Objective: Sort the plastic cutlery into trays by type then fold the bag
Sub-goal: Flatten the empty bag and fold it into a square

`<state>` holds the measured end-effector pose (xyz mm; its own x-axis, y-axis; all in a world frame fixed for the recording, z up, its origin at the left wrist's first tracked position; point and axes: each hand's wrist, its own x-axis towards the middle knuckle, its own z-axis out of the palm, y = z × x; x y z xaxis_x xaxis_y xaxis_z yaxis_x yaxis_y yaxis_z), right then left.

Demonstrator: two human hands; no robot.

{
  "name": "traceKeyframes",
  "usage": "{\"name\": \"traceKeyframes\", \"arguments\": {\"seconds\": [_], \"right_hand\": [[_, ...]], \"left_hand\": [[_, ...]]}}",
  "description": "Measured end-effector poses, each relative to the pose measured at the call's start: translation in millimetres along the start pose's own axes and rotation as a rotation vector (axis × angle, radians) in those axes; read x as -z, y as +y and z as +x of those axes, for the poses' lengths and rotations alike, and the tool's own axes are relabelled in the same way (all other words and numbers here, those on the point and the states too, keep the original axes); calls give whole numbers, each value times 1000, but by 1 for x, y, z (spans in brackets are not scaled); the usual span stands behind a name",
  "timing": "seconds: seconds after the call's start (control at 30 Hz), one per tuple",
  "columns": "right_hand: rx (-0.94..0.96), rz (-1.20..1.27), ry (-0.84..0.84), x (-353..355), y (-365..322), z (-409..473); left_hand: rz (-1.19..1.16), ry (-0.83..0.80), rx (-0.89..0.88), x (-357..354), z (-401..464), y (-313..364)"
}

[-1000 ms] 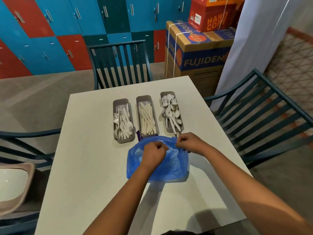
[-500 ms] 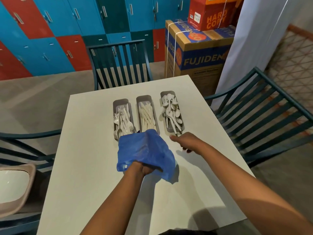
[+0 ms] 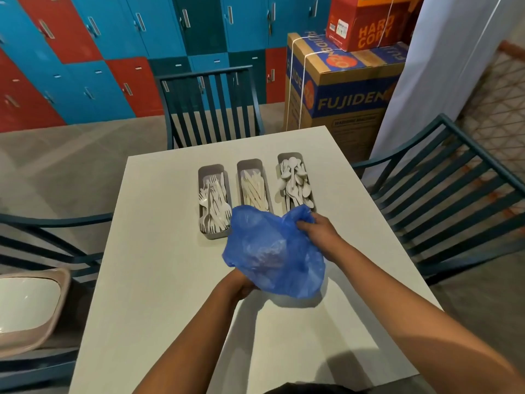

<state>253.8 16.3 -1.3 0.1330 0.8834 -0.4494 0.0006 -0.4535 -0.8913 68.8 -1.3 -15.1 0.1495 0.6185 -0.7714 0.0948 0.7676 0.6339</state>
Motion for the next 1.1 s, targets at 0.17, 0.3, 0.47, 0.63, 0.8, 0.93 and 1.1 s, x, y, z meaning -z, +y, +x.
{"name": "traceKeyframes", "arguments": {"seconds": [0.17,0.3,0.47,0.63,0.8,0.93,1.1], "right_hand": [[81,-230,-120,12,-11,-6],[107,-417,-147,21,-12,-6],[134,-617,-296,15,-18,-9],[152,-562,-326,4,-28,-8],[30,-855,-361,23,-23,-3],[-154,-900,-390,34,-7,-4],[-235,-361,-118,43,10,1]], "left_hand": [[-158,305,-124,26,27,-5],[-173,630,-288,34,30,11],[304,363,-805,1,5,39],[714,-91,-782,-23,-7,45],[492,203,-720,-8,2,42],[375,281,-643,7,6,36],[380,438,-585,31,22,26]]}}
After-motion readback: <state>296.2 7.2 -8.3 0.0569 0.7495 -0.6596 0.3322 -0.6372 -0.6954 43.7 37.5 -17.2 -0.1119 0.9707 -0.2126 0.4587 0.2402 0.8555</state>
